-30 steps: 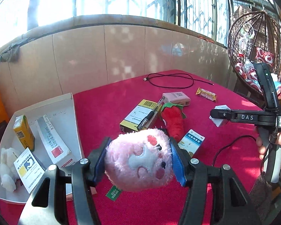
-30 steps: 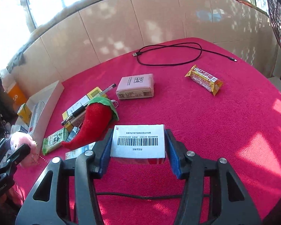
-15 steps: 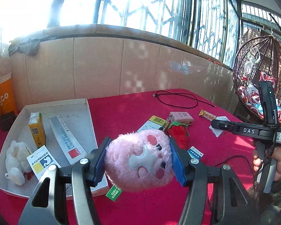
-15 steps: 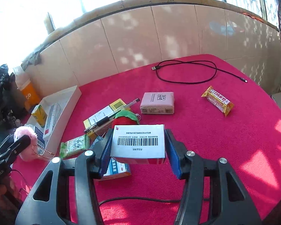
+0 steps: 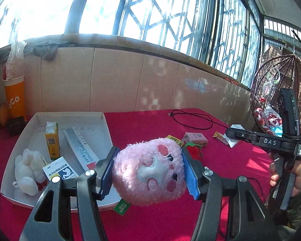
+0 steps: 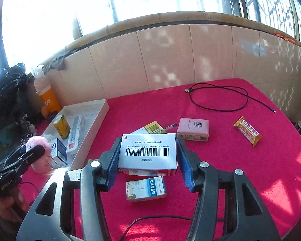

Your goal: Organize objects

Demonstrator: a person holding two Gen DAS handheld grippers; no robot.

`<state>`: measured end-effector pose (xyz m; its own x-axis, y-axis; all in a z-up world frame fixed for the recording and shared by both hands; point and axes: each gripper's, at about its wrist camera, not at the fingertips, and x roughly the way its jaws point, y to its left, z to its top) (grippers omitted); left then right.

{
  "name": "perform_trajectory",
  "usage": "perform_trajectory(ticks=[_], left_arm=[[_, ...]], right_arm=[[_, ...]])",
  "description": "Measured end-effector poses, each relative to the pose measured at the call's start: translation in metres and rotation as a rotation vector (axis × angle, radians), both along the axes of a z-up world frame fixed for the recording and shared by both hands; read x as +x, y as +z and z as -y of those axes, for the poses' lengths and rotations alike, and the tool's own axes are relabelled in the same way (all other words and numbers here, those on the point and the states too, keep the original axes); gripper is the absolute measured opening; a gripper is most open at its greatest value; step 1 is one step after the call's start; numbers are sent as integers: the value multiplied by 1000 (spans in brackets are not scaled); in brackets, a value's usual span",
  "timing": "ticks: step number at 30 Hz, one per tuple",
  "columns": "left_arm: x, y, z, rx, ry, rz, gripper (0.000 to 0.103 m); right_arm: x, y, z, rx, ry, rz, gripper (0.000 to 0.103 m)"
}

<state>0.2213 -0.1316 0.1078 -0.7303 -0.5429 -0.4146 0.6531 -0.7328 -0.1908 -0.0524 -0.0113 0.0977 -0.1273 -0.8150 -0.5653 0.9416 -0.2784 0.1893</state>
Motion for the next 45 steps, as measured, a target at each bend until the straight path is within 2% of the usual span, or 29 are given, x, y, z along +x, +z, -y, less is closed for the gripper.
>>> perform_trajectory(ticks=[19,27,45], left_arm=[[46,3,15,16,109,-63,61],[72,0,28,35,183,-83,61],[107,-6,39,51,255,-110,61]], right_arm=[[35,9,30,27,100,-20,53],[57,11,51,40,163,-12,53],[107,11,103,100,288,-6,53]])
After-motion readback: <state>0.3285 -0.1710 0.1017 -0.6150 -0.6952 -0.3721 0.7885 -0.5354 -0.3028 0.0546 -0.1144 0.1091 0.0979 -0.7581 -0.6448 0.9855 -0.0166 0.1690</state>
